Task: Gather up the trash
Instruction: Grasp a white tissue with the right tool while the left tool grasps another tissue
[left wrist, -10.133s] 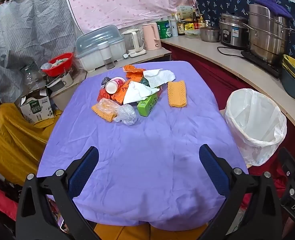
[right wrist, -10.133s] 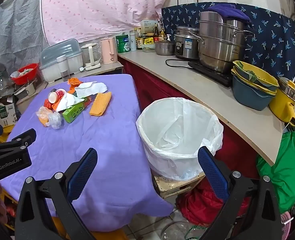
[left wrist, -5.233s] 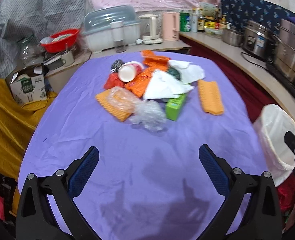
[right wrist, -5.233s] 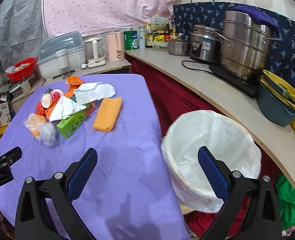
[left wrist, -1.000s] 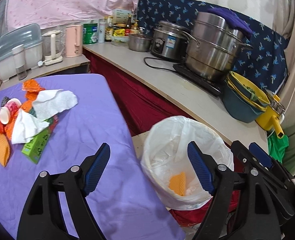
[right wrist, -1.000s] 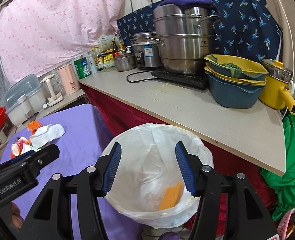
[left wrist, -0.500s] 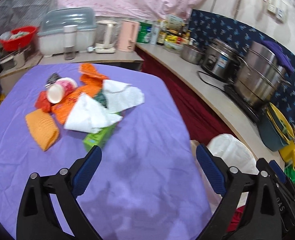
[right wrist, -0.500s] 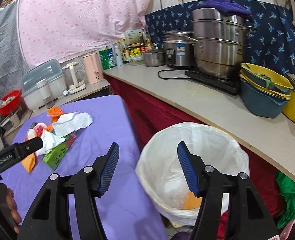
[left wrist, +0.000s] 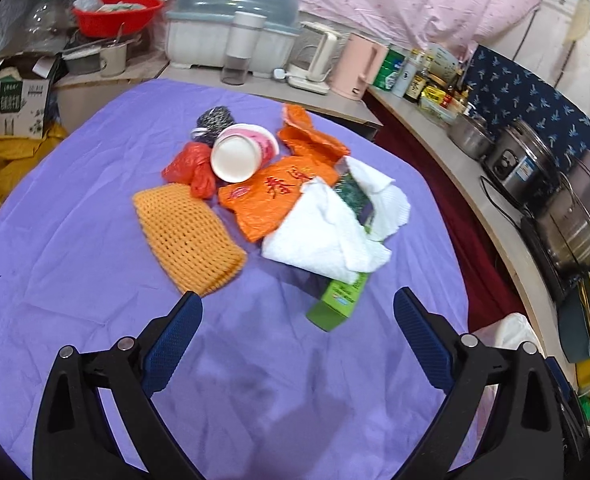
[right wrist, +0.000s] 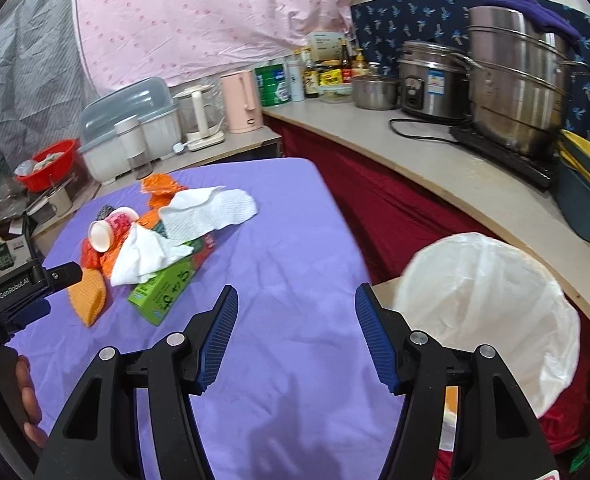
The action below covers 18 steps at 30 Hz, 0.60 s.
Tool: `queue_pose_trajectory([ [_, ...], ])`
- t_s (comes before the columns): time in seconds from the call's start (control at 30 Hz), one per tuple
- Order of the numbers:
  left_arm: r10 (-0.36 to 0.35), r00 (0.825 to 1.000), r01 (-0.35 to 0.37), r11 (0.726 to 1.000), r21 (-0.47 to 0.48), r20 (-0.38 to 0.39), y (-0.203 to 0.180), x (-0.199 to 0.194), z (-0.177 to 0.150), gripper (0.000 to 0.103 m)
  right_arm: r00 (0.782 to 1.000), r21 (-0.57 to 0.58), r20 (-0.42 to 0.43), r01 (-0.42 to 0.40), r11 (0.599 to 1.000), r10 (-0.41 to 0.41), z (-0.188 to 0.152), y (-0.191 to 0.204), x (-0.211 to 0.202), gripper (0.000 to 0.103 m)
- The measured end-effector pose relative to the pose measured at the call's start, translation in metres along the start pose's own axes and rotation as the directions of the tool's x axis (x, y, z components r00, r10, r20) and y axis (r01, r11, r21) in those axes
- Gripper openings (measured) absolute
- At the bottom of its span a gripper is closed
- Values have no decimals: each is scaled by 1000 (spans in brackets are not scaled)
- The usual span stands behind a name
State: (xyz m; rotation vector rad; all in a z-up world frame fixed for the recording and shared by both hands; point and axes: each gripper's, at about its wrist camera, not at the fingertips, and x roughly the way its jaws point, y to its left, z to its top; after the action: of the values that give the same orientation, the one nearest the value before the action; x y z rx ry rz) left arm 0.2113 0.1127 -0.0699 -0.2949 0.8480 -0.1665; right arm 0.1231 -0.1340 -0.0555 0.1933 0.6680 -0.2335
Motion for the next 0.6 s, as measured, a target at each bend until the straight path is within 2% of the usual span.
queue_pose_trajectory([
  [0.37, 28, 999, -29, 999, -28, -38, 23, 36, 18, 92, 993, -66, -27, -118, 991, 116, 28, 65, 66, 59],
  [0.6, 20, 998, -25, 997, -71, -65, 32, 60, 30, 92, 985, -103, -50, -169, 980, 164, 45, 100, 113, 59],
])
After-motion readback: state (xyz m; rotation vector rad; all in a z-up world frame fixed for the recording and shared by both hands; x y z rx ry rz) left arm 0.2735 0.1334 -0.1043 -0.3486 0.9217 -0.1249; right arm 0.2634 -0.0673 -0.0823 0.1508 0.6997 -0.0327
